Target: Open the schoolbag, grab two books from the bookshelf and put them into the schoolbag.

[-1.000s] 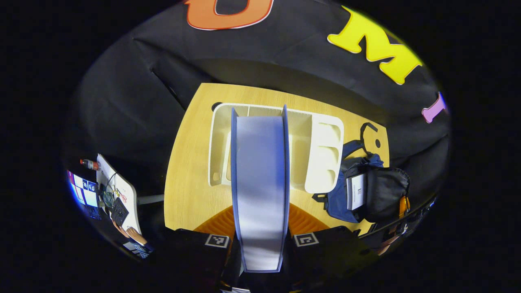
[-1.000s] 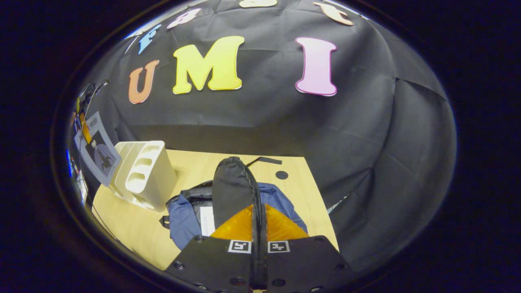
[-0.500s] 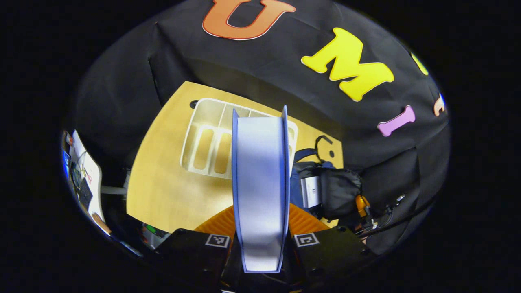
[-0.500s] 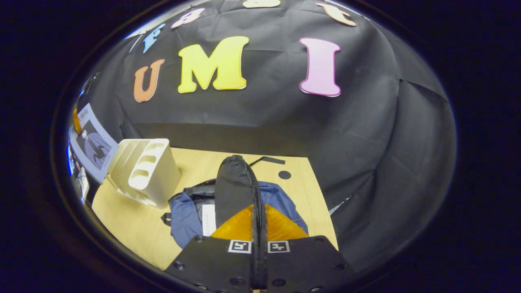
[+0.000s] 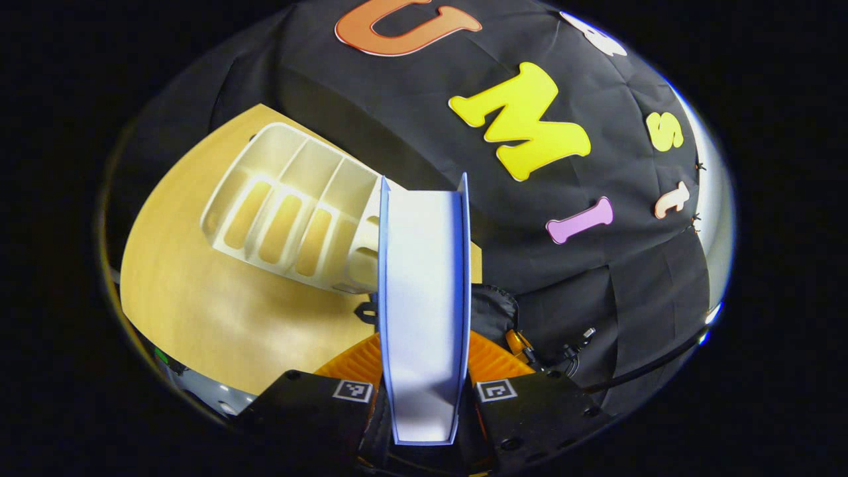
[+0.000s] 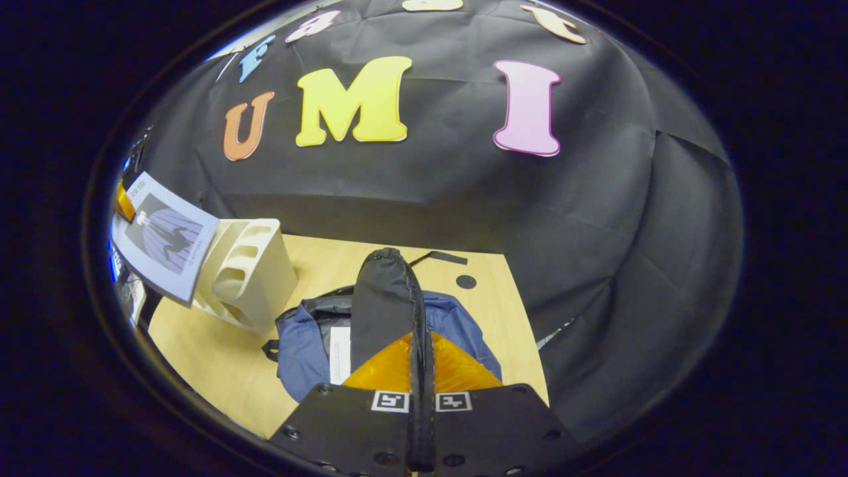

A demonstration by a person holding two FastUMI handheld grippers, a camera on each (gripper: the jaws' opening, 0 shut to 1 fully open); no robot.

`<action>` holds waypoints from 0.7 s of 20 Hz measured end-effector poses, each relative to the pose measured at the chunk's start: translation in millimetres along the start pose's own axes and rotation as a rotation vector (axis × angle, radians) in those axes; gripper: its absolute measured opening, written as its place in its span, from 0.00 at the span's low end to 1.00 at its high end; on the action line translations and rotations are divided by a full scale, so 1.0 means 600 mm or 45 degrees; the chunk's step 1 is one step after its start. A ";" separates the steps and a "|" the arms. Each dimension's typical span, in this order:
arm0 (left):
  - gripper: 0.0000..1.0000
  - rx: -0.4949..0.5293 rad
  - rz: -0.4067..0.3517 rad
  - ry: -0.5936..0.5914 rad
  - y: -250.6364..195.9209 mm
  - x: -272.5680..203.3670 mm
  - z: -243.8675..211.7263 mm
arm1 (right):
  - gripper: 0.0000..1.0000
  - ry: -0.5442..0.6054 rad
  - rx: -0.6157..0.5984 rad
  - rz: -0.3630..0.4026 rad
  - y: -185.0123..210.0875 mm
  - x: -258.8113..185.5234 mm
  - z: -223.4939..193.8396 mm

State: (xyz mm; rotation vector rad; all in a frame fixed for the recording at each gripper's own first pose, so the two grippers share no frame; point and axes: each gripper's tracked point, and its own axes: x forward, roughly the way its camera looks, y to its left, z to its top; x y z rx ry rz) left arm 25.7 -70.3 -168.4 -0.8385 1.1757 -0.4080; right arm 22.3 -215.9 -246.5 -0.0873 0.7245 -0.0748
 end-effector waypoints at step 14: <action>0.43 -0.067 -0.071 0.141 -0.022 0.282 -0.143 | 0.00 -0.005 0.055 0.048 -0.017 -0.010 0.016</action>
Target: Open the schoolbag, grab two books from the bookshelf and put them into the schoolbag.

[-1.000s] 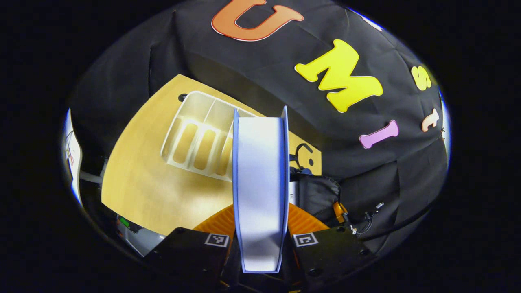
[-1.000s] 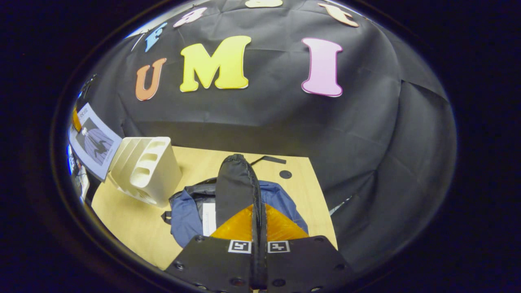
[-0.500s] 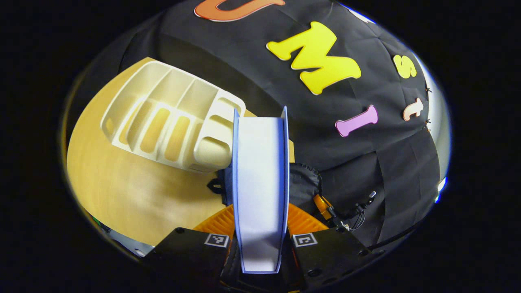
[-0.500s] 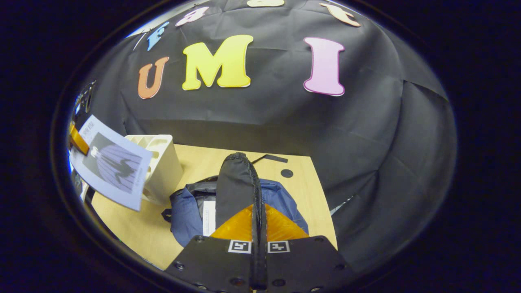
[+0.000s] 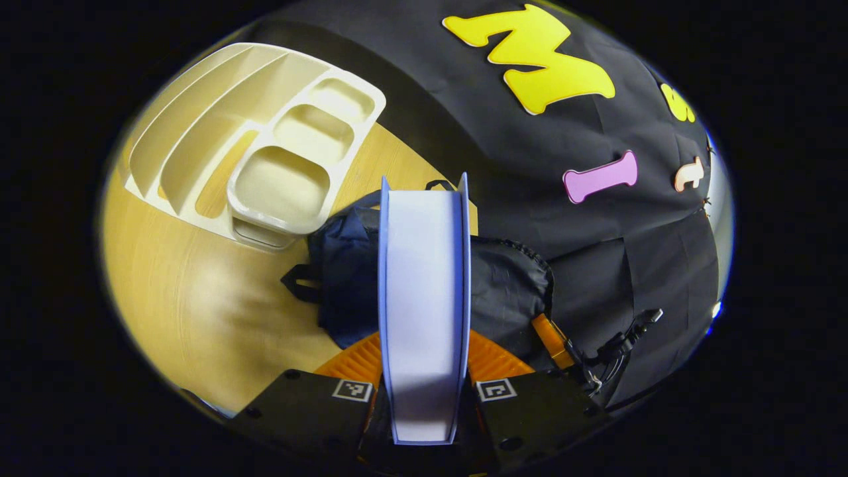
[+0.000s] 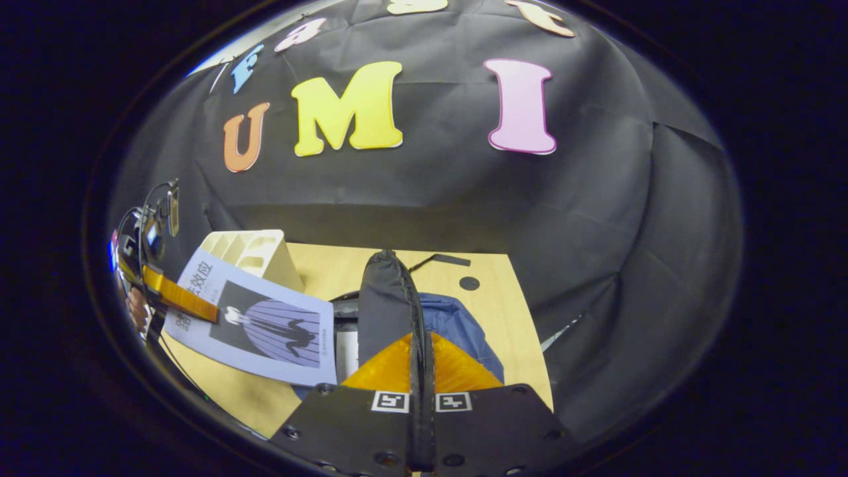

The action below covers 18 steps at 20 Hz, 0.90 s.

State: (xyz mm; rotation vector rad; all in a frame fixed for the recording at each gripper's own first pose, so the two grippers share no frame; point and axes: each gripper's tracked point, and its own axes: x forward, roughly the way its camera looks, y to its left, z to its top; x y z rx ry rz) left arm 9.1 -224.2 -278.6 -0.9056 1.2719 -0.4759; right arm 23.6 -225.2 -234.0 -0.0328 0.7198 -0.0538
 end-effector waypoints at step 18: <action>0.43 -0.090 -0.237 0.082 -0.029 0.163 -0.038 | 0.00 0.008 -0.026 -0.032 -0.033 -0.021 0.038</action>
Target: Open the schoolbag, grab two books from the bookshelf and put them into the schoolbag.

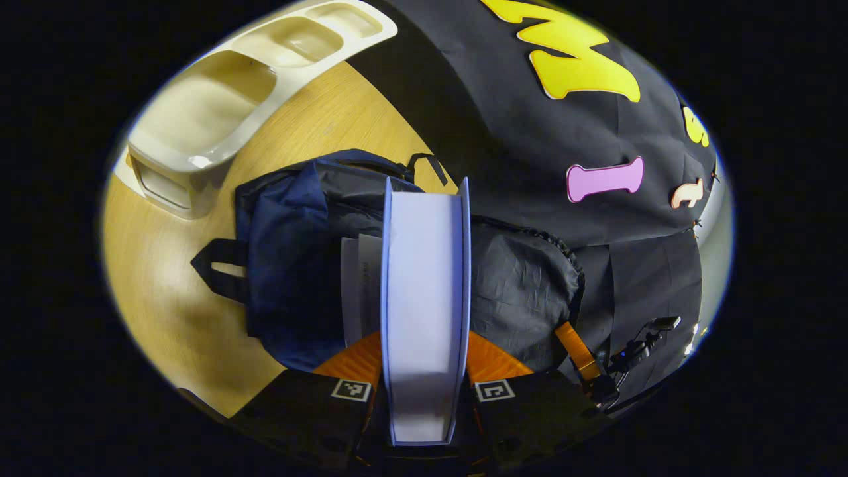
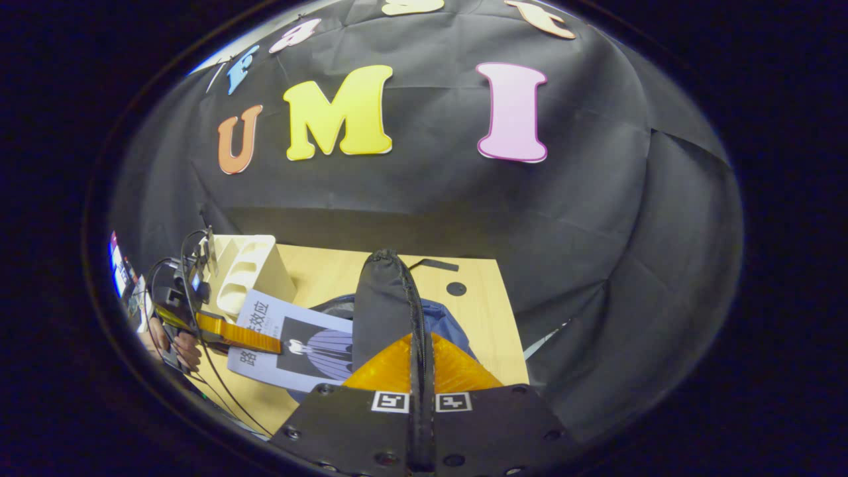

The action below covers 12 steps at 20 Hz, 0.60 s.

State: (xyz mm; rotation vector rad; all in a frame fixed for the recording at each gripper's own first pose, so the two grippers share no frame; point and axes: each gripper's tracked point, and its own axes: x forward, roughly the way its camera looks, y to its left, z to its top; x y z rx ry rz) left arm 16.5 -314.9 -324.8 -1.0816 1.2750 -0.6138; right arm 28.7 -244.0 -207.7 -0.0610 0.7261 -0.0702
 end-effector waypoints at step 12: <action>0.45 -0.163 -0.223 0.018 -0.014 0.151 -0.006 | 0.00 0.003 -0.113 -0.027 0.018 -0.003 0.029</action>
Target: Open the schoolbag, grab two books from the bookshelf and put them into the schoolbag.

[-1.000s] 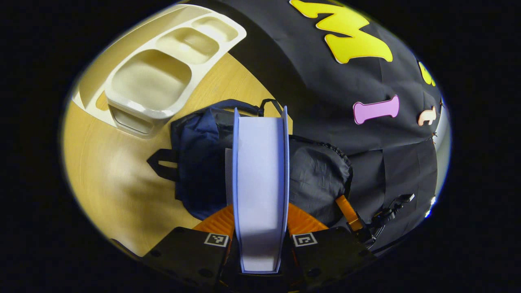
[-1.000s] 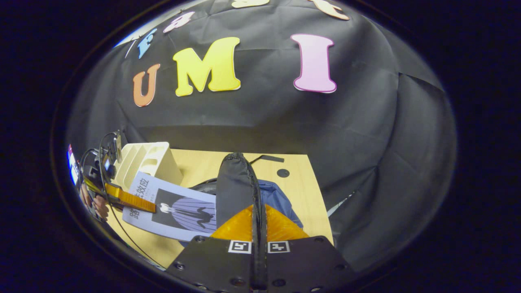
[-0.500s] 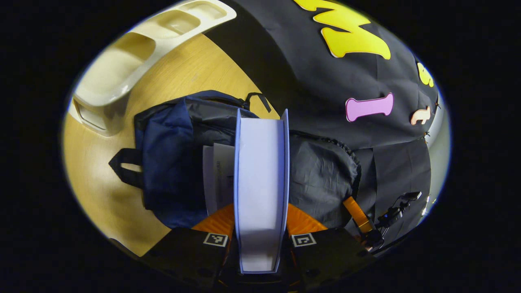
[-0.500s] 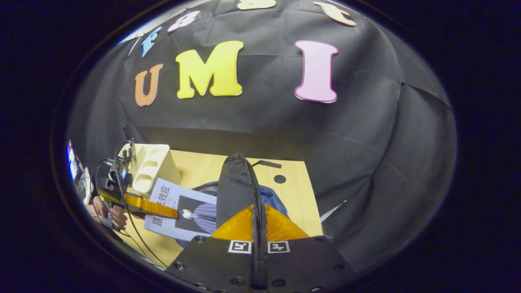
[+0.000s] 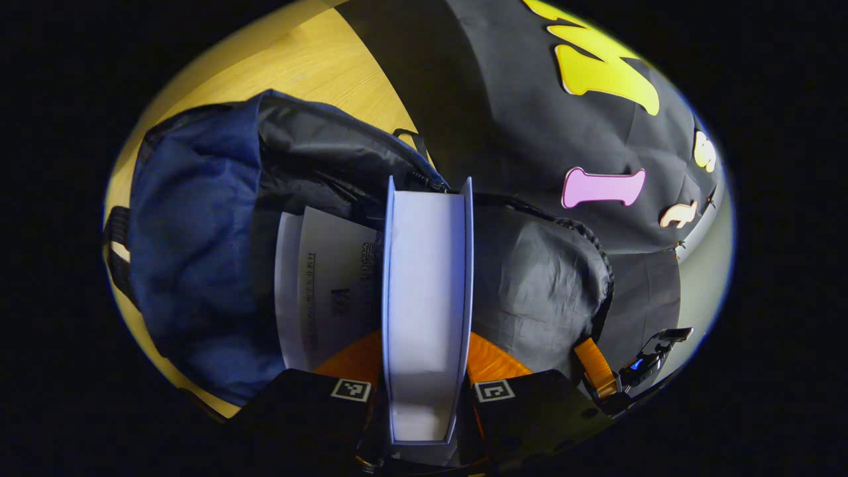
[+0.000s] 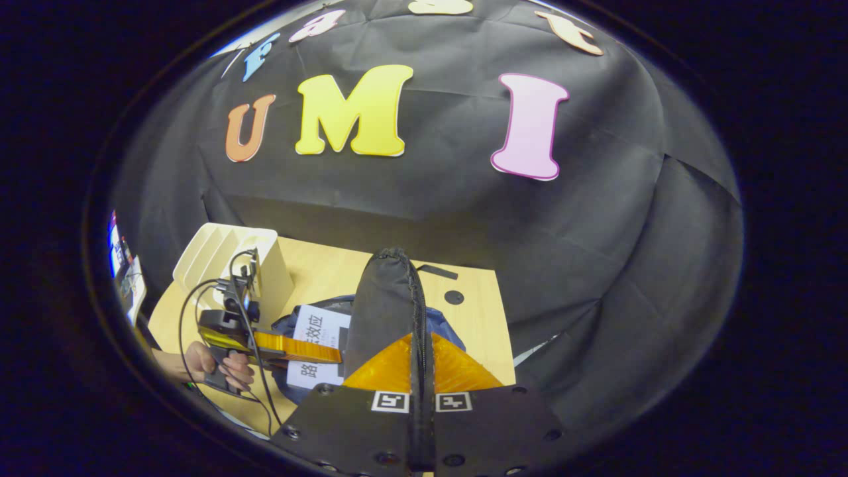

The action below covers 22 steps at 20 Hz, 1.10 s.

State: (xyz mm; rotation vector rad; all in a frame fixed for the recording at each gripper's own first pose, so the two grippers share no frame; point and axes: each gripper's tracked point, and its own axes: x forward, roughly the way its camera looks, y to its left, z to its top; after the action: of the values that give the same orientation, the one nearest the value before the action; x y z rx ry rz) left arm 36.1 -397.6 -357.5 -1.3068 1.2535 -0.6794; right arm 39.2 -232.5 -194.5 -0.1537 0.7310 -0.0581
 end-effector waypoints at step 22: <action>0.77 -0.026 0.440 0.126 0.088 -0.014 -0.021 | 0.00 0.042 0.035 0.052 0.027 0.029 -0.021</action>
State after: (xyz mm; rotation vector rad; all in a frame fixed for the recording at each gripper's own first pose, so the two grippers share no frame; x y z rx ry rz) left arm 8.4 -382.6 -402.2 -1.0470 1.5251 -0.4893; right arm 43.8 -219.7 -217.6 -0.1120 0.7655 -0.0317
